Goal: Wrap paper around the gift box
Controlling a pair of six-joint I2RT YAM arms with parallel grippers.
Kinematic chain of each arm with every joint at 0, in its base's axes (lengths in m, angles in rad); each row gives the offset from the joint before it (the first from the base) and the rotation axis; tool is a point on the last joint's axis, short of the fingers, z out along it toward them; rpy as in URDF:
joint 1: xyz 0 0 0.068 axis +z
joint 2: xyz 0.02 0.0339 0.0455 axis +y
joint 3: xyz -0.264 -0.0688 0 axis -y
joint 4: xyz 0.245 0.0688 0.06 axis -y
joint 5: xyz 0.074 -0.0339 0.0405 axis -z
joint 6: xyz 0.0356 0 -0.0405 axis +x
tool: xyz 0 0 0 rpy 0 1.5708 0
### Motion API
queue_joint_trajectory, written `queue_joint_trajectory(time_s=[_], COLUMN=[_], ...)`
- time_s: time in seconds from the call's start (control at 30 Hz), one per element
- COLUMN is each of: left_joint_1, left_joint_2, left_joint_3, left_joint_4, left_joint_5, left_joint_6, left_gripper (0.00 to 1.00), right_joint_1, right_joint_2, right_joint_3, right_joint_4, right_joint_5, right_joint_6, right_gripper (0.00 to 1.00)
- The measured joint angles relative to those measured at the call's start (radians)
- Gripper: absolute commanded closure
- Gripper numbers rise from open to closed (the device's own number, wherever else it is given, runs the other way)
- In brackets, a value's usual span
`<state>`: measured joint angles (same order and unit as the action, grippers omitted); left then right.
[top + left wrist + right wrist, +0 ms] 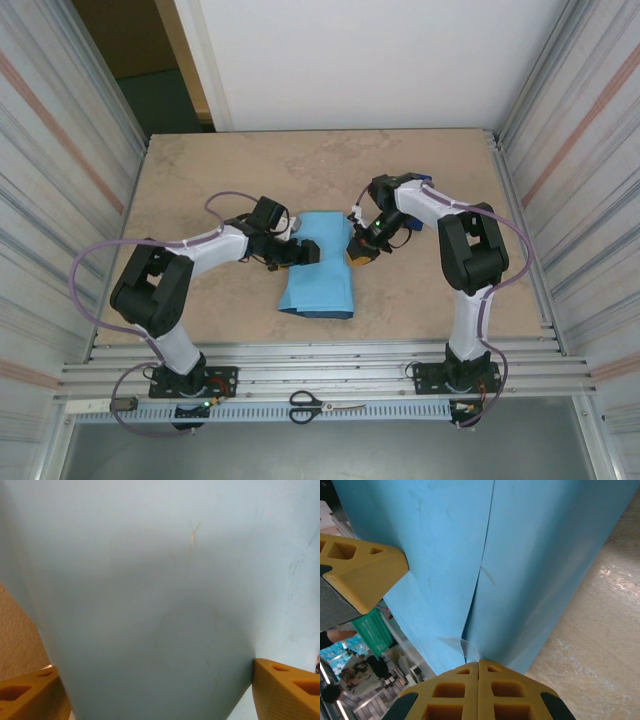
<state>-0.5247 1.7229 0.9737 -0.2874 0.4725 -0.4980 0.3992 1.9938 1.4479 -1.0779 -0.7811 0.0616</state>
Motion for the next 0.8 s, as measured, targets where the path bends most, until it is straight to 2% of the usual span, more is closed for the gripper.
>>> queue_joint_trajectory(time_s=[0.27, 0.47, 0.57, 0.63, 0.8], left_joint_1=[-0.005, -0.005, -0.005, -0.005, -0.005], left_joint_2=[0.025, 0.027, 0.027, 0.027, 0.028], left_joint_3=[-0.001, -0.001, -0.001, -0.001, -0.001], left_joint_4=[0.066, 0.076, 0.076, 0.076, 0.075], left_joint_5=[0.027, 0.03, 0.029, 0.029, 0.029], left_joint_6=[0.001, 0.001, 0.0, 0.0, 0.0], left_gripper=[0.15, 0.15, 0.15, 0.15, 0.15], right_joint_1=[0.0, 0.006, 0.007, 0.008, 0.008], right_joint_2=[0.0, 0.0, -0.004, -0.013, -0.05], right_joint_3=[0.005, 0.01, 0.011, 0.011, 0.003], right_joint_4=[0.0, 0.0, 0.0, 0.003, 0.004], right_joint_5=[0.002, 0.008, 0.016, 0.029, 0.056], right_joint_6=[0.021, 0.039, 0.048, 0.059, 0.071], right_gripper=[0.89, 0.88, 0.84, 0.86, 0.82])
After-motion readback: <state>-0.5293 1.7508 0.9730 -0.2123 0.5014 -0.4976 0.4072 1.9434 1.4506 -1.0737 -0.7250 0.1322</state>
